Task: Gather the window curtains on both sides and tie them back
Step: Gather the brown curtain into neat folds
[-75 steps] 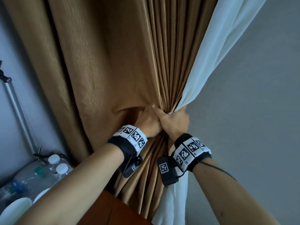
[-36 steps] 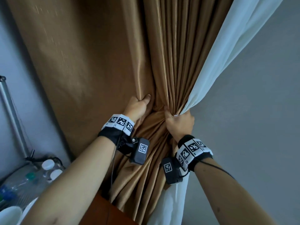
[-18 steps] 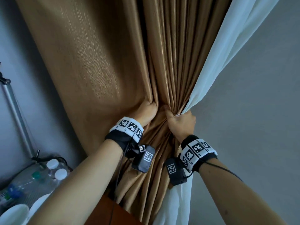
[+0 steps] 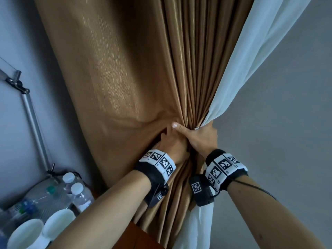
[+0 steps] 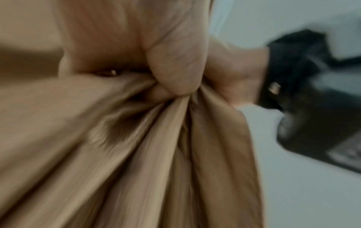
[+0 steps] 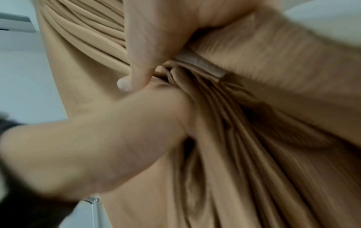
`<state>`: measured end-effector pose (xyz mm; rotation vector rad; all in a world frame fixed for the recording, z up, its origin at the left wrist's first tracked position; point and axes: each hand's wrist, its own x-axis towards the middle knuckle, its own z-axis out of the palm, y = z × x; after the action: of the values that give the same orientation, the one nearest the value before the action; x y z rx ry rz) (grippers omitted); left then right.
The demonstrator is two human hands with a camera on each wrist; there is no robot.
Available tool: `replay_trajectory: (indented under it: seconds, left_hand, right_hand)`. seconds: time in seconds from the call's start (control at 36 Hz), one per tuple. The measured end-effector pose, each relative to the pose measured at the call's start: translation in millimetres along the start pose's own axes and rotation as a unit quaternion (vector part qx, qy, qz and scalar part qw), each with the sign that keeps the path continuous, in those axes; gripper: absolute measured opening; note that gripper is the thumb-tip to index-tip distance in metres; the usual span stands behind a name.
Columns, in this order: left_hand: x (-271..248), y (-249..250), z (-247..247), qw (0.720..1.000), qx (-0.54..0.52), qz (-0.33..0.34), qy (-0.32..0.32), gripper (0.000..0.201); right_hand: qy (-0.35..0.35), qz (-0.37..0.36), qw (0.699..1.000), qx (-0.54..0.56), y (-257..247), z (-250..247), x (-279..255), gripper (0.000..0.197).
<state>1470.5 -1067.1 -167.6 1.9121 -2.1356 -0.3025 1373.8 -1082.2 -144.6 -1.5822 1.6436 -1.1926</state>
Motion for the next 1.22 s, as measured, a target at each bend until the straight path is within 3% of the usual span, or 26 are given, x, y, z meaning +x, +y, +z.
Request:
replay_trajectory:
  seconds: [0.11,0.28,0.36,0.47,0.53,0.61,0.69,0.75,0.81,0.86,0.94,1.0,1.06,1.22]
  left_hand:
    - [-13.8,-3.8,4.0,0.999,-0.007,0.017,0.033,0.088]
    - [-11.6,-35.2,-15.4,0.991,-0.133,-0.001,0.003,0.099]
    - [-4.1,-61.7,-24.6,0.967,-0.252,-0.020,-0.007,0.102]
    - [5.5,-79.6,-34.0,0.935,-0.345,-0.084,-0.019,0.091]
    - [9.2,-88.2,-39.6,0.917,-0.372,-0.134,0.041,0.079]
    - [12.8,-103.5,-51.2,0.904,-0.291,-0.234,0.210,0.067]
    - [10.8,-118.6,-65.1,0.838,-0.235,-0.337,0.360,0.086]
    - [12.9,-129.5,-72.9,0.795,-0.262,-0.378,0.395,0.110]
    - [15.3,-138.4,-79.4,0.774,-0.325,-0.389,0.380,0.126]
    - [21.2,-153.5,-81.3,0.764,-0.426,-0.340,0.344,0.134]
    - [29.1,-166.7,-79.6,0.740,-0.574,-0.269,0.227,0.150]
    - [32.4,-161.4,-76.5,0.736,-0.605,-0.246,0.176,0.142]
    - [35.9,-148.6,-73.4,0.735,-0.621,-0.207,0.178,0.124]
    - [48.7,-104.0,-60.4,0.719,-0.678,-0.121,0.093,0.119]
  right_hand:
    - [0.034,0.024,0.999,-0.007,4.5,4.7,-8.8,0.096]
    - [0.070,0.027,0.997,-0.027,-4.0,18.3,-0.7,0.077]
    - [0.072,0.023,0.997,-0.028,-6.6,21.2,1.9,0.072]
    - [0.079,0.018,0.996,-0.035,-2.2,21.8,3.5,0.061]
    - [0.076,0.015,0.996,-0.038,0.3,22.0,4.7,0.060]
    - [0.073,0.012,0.997,-0.032,1.7,21.5,5.8,0.060]
    - [0.073,0.005,0.997,-0.034,3.4,21.2,6.3,0.061]
    - [0.076,0.003,0.997,-0.031,5.0,21.8,7.1,0.063]
    - [0.081,-0.005,0.996,-0.028,6.8,22.3,7.8,0.061]
    - [0.087,-0.009,0.996,-0.027,8.1,22.8,8.4,0.060]
    - [0.088,-0.016,0.996,-0.029,9.7,24.2,10.3,0.063]
    - [0.089,-0.023,0.995,-0.032,10.8,25.6,12.0,0.064]
    - [0.093,-0.027,0.995,-0.035,11.8,27.2,13.2,0.064]
    - [0.097,-0.032,0.994,-0.037,12.3,29.4,14.3,0.065]
